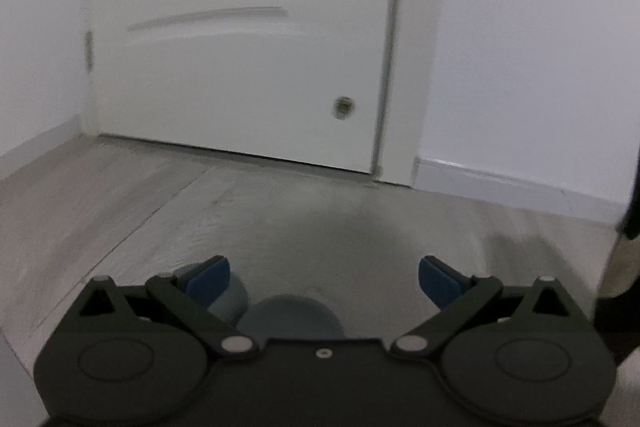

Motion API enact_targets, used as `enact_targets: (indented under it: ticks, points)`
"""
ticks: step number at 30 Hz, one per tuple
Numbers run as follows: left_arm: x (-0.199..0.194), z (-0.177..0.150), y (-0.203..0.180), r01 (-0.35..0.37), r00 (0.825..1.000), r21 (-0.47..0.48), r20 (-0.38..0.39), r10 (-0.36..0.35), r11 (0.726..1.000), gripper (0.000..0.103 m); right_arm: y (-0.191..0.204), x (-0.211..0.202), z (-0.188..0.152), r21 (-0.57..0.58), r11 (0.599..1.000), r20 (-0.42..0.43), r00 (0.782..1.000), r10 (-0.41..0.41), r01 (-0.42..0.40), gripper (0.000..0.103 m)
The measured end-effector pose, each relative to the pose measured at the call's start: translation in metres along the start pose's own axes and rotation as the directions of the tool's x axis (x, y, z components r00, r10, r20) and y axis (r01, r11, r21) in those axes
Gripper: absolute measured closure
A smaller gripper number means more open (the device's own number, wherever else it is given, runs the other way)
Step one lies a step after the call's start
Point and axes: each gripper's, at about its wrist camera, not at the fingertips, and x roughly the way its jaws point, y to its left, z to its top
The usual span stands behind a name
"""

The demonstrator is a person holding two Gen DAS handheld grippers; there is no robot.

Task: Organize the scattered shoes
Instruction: 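Carry the black sneakers to the wall beside the beige sneakers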

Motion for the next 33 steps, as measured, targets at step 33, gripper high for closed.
enact_targets:
  ticks: [33]
  points:
    - [0.066,-0.038,-0.13,0.185,0.956,0.077,-0.247,-0.161,0.98,0.001,-0.194,0.294,-0.15,0.149,0.986,-0.6,0.799,0.029,0.076,0.059]
